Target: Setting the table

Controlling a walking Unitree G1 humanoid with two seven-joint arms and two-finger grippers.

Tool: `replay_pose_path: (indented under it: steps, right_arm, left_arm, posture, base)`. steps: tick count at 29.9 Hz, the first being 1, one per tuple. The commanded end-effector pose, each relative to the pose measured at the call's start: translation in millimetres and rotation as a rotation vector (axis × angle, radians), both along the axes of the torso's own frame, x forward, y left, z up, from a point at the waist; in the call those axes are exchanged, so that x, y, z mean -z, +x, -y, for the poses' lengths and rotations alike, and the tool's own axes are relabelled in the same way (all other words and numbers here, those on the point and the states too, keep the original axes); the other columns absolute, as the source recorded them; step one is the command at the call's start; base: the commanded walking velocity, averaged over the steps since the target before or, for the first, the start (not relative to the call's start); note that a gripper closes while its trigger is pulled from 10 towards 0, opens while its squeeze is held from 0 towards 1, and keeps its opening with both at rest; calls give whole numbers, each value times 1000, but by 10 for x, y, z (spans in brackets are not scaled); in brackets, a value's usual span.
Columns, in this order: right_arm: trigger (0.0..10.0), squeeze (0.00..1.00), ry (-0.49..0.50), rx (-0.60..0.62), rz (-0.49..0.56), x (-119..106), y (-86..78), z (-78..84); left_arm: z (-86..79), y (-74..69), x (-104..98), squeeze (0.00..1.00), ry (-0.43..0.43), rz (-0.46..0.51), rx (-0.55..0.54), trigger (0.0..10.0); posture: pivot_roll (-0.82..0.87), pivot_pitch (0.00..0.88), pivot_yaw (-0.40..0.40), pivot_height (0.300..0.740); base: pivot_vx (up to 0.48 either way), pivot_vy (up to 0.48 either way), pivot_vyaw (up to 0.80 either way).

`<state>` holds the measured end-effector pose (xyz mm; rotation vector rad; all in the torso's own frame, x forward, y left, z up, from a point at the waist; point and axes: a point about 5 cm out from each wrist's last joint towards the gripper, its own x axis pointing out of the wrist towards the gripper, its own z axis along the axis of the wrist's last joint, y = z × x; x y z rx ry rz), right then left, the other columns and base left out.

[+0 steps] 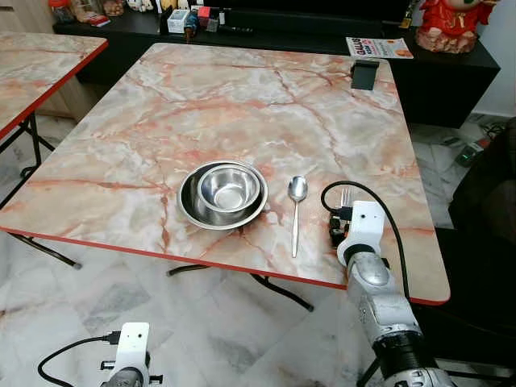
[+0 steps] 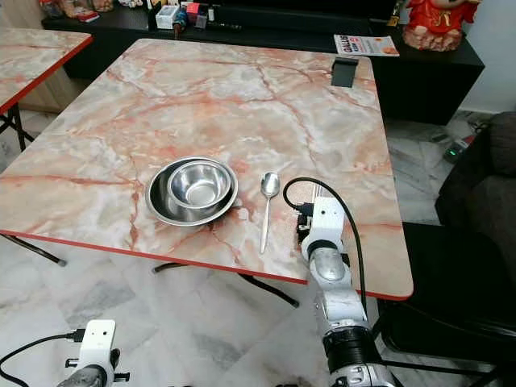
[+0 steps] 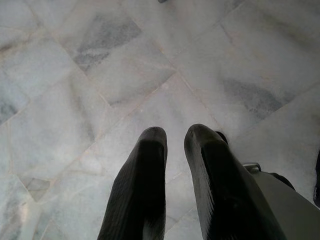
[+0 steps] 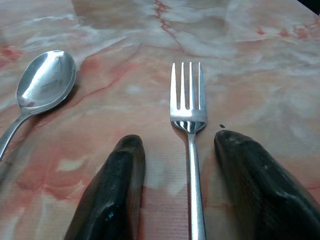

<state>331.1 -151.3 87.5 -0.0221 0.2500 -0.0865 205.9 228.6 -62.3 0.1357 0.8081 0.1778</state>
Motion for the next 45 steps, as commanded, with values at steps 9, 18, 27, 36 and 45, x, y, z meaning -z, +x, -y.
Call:
replay_pose_path:
  steps: [9, 18, 27, 36, 45]
  right_arm:
    - [10000, 0, -47, -57, 87, -138, 50, -98]
    - [10000, 0, -123, -19, 280, -403, 62, -70]
    - [10000, 0, -171, -53, 575, -808, 22, -157]
    - [10000, 0, -140, -62, 662, -859, -9, -167]
    - [10000, 0, -200, -2, 713, -809, -19, 30]
  left_arm:
    - [1, -45, 32, 0, -1, -33, 11, 10000]
    - [-3, -42, 29, 0, -4, -29, 2, 10000]
    - [-8, -13, 4, 0, -2, 7, -13, 10000]
    - [-16, 26, -29, 0, 7, 41, -19, 10000]
    - [-33, 50, -54, 0, 18, 66, -32, 10000]
  posture:
    - [-2, 139, 0, 740]
    - [-3, 137, -2, 740]
    - [-5, 133, -4, 740]
    - [-1, 134, -8, 740]
    - [-2, 131, -9, 740]
  base:
    - [0, 0, 0]
    - [0, 0, 0]
    - [0, 0, 0]
    - [0, 0, 0]
    - [0, 0, 0]
